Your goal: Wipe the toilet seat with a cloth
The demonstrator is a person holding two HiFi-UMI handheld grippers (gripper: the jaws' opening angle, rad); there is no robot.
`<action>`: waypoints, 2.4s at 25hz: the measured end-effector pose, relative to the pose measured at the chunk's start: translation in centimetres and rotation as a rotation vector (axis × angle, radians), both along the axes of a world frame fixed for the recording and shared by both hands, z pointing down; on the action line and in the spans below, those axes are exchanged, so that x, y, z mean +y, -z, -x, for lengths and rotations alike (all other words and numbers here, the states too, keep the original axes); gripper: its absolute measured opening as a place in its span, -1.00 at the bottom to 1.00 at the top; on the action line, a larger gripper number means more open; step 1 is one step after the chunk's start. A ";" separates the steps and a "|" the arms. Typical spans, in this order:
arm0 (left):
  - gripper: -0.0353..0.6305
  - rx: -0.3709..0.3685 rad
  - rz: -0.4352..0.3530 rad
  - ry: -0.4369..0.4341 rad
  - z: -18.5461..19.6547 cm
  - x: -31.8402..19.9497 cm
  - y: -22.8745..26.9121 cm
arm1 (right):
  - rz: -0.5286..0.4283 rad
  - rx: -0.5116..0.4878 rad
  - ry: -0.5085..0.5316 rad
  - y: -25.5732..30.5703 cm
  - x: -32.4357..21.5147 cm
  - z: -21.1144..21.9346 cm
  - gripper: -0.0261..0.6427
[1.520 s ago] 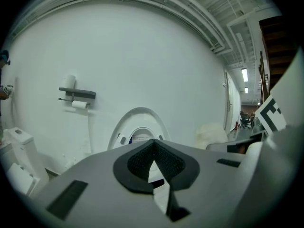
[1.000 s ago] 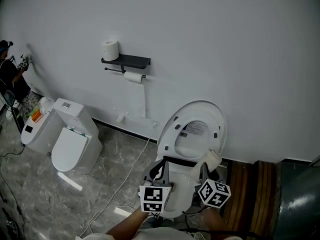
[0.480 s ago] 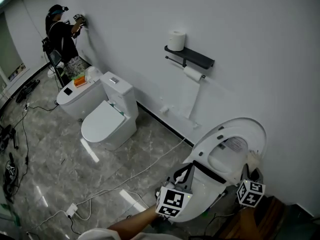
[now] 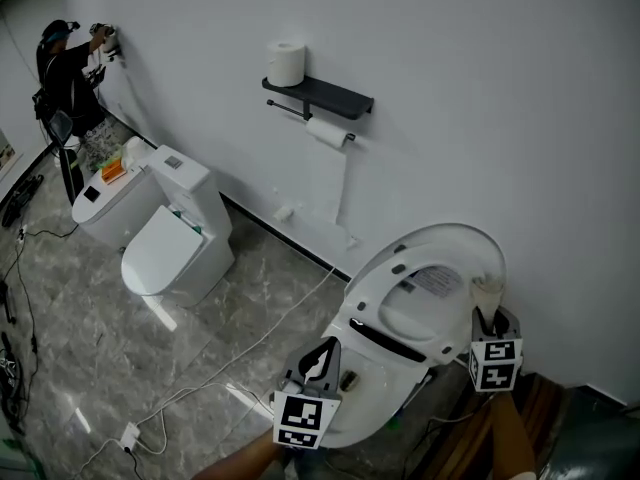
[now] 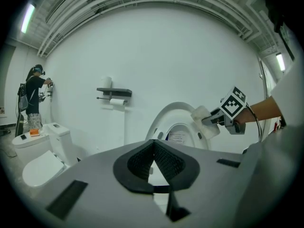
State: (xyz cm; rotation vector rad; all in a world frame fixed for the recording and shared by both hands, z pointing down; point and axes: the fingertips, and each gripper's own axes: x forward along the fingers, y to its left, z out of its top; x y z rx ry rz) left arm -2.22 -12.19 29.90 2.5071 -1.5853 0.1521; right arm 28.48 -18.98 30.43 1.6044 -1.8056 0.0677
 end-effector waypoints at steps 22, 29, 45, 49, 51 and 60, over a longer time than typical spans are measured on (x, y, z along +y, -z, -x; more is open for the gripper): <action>-0.86 0.021 0.009 0.051 -1.0 -0.6 -4.0 | 0.024 0.057 -0.034 -5.4 -2.1 -3.3 -0.59; -0.86 0.010 0.028 0.040 -2.1 -0.3 -5.4 | 0.045 -0.006 -0.069 -8.7 -0.1 -4.1 -0.59; -0.86 -0.023 0.061 -0.010 -5.5 -0.1 -9.7 | 0.092 0.005 0.003 -15.7 2.3 -3.4 -0.59; -0.86 -0.008 0.079 -0.031 -6.4 0.1 -11.1 | 0.097 0.025 0.025 -17.2 3.0 -3.1 -0.59; -0.86 -0.011 0.094 -0.032 -6.7 0.1 -11.7 | 0.102 0.028 0.033 -18.1 3.4 -3.0 -0.60; -0.86 -0.015 0.102 -0.043 -6.9 0.6 -14.7 | 0.093 0.021 0.022 -22.0 5.3 -3.0 -0.59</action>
